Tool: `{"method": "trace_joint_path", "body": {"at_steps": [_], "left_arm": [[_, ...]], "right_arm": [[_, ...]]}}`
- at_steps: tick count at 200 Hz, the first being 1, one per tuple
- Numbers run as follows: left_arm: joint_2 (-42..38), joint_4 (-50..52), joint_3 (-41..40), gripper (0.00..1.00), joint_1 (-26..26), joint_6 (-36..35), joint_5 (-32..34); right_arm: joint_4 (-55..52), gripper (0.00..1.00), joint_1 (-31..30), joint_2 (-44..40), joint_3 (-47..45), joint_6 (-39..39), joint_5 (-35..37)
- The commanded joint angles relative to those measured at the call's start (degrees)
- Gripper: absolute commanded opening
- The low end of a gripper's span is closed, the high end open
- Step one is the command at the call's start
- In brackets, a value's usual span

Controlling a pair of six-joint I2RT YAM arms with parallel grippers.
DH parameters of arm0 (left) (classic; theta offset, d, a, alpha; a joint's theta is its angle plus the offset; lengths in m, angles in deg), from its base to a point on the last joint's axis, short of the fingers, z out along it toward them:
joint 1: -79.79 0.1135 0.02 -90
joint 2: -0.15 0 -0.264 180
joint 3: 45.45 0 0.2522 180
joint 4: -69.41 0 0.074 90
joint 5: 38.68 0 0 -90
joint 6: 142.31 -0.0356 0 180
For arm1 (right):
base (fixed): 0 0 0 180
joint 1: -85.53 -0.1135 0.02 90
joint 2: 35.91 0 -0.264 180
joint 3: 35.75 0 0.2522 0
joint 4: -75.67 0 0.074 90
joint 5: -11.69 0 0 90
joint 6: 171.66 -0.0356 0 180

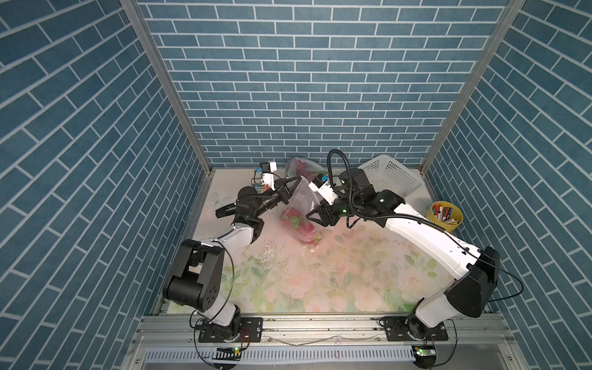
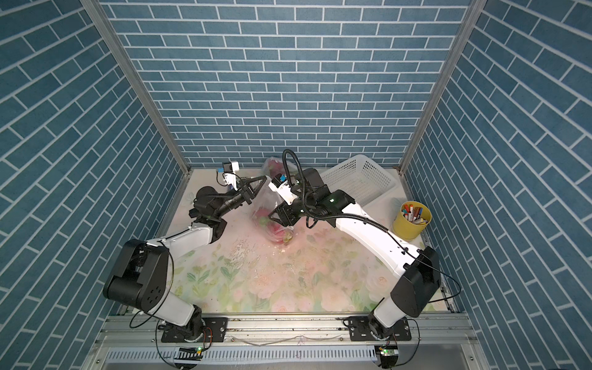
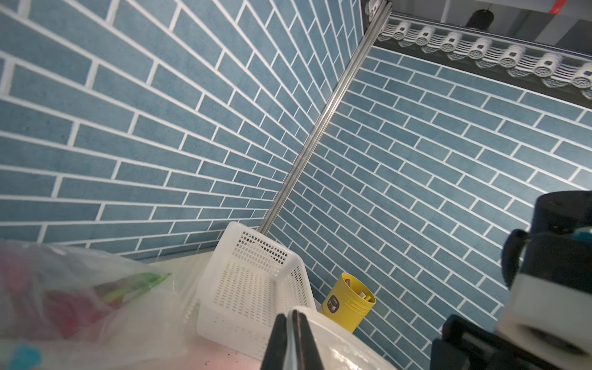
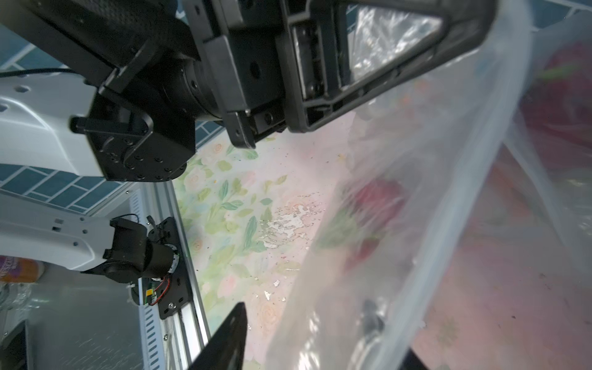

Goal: Open the zip-top bag and take out the dragon fruit
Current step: Adjust the zipper food storage bag at the center of the board.

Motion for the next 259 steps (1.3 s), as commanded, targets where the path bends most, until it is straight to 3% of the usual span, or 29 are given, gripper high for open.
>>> {"method": "trace_joint_path", "body": {"at_steps": [1, 25, 51, 80, 108, 120, 138, 149, 168, 213, 241, 259], "left_arm": [[0.35, -1.93, -0.44, 0.00, -0.10, 0.25, -0.73], [0.36, -3.70, -0.02, 0.00, -0.08, 0.43, -3.18], [0.57, -12.60, -0.40, 0.00, -0.16, 4.62, -8.14], [1.24, -23.05, -0.40, 0.00, -0.21, 11.40, -12.74], [1.34, -23.81, 0.62, 0.00, -0.93, 12.45, -13.55], [1.40, -22.29, 1.16, 0.00, -1.28, 11.78, -12.52], [1.53, -18.45, 1.88, 0.00, -2.19, 9.70, -10.08], [1.77, -16.61, 2.17, 0.00, -2.91, 8.28, -7.81], [2.89, -16.36, 2.50, 0.00, -4.31, 7.76, -4.80], [6.77, -22.06, 1.38, 0.00, -5.82, 12.73, 0.02], [8.50, -28.14, -1.10, 0.00, -5.88, 16.96, 0.87], [8.44, -28.60, -1.95, 0.00, -5.92, 17.37, 0.90]], "right_arm": [[-2.67, 0.66, 0.21, -3.90, 2.87, 1.64, 7.21], [-3.51, 0.67, 1.16, -6.24, 3.50, 3.41, 14.55], [-0.59, 0.66, 3.24, -7.01, 1.06, 3.59, 22.57], [3.11, 0.65, 5.23, -4.19, -1.29, 3.95, 25.75], [3.94, 0.65, 5.79, -0.69, -1.11, 5.26, 19.08], [4.37, 0.66, 5.60, -0.15, -1.22, 5.29, 10.75], [7.10, 0.81, 4.28, -0.96, -2.66, 4.57, 4.04], [9.20, 0.93, 3.27, -1.61, -3.84, 4.03, 2.66], [13.56, 0.99, 2.14, -1.86, -6.02, 1.41, 0.19], [22.12, 0.99, 0.34, 1.60, -9.24, -3.42, 2.33], [24.60, 0.88, 0.31, 4.27, -8.84, -5.08, 6.61], [24.41, 0.62, 0.32, 5.00, -8.47, -5.45, 9.39]]}}
